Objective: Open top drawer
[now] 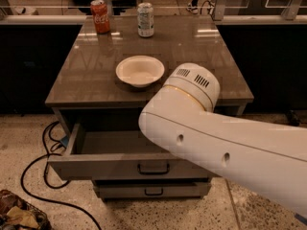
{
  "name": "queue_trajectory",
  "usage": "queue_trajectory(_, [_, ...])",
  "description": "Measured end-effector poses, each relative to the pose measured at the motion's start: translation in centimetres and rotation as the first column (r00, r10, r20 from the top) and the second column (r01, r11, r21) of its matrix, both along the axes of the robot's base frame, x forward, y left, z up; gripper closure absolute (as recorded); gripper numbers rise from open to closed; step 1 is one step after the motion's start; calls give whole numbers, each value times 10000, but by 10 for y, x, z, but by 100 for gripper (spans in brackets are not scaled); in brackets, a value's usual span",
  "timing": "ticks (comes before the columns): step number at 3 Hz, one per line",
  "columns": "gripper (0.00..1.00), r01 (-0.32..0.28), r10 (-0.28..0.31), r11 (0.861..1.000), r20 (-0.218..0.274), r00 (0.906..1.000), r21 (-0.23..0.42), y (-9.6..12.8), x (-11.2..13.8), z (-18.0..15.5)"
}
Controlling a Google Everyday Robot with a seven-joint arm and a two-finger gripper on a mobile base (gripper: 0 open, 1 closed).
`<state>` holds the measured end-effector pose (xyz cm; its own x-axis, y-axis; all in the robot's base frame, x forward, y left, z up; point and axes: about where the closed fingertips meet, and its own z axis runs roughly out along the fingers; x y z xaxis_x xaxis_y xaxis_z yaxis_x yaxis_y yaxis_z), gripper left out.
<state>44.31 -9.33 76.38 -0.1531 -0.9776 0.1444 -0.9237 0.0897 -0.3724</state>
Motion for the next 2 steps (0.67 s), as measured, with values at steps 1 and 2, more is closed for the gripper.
queue_trajectory(1, [100,294,-303,9987,190,9994,425,-14,21,-11])
queue_trajectory(2, [100,540,-606,9932,617,9963,1030,-44,52,-28])
